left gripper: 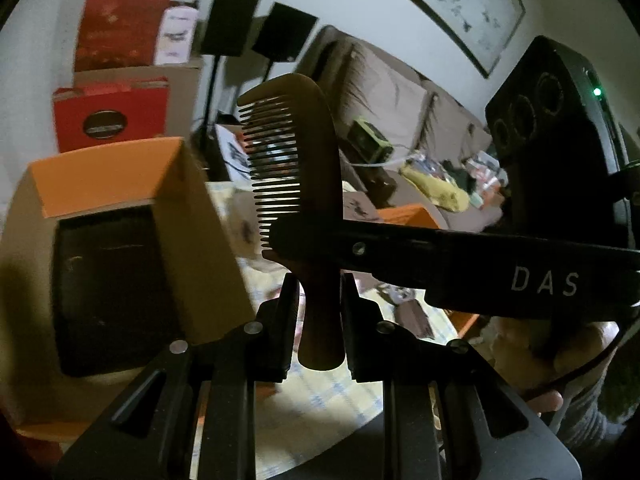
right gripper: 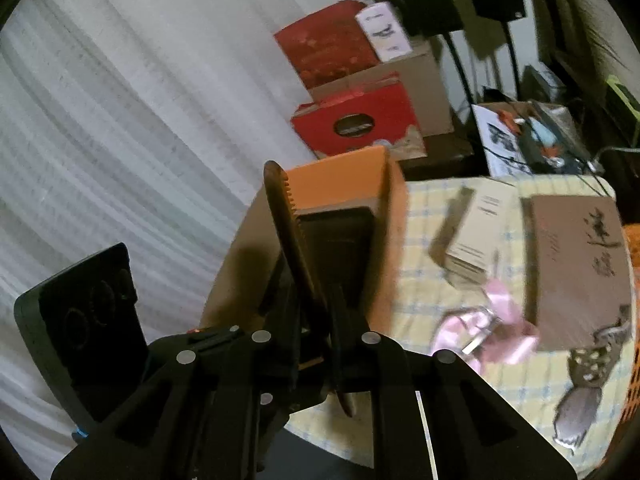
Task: Organize objects
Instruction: 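Carry the comb with the right gripper into the black tray in the box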
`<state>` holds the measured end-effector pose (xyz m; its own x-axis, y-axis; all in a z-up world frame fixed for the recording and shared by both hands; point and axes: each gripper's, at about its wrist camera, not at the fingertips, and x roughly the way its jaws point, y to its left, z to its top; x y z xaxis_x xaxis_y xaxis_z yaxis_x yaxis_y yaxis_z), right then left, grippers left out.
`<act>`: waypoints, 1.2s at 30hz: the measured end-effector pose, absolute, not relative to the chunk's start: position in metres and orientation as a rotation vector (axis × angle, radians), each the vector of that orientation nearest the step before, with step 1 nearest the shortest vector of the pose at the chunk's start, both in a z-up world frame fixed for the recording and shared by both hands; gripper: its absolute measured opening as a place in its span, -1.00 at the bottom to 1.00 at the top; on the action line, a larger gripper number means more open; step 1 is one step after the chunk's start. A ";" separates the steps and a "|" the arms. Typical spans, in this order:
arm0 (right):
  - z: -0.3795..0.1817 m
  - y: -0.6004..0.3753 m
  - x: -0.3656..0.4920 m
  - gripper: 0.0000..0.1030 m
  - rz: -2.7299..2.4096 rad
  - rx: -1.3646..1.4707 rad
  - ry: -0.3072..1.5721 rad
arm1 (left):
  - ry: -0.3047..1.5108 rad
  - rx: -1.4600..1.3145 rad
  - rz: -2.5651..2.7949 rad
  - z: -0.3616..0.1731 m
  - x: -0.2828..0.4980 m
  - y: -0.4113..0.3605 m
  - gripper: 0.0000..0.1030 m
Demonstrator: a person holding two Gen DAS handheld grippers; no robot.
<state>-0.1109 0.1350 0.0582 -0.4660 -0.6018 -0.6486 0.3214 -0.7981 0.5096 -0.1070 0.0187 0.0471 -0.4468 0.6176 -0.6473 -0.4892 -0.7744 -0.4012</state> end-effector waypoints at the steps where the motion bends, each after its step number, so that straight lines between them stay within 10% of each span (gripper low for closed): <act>1: 0.059 0.130 -0.114 -0.78 -2.252 1.178 -0.436 | -0.221 -1.084 2.227 0.049 -0.111 0.010 -0.64; 36: -0.054 0.034 -0.233 -0.82 -2.103 1.539 -0.508 | -0.182 -1.584 2.199 -0.052 -0.212 -0.061 -0.66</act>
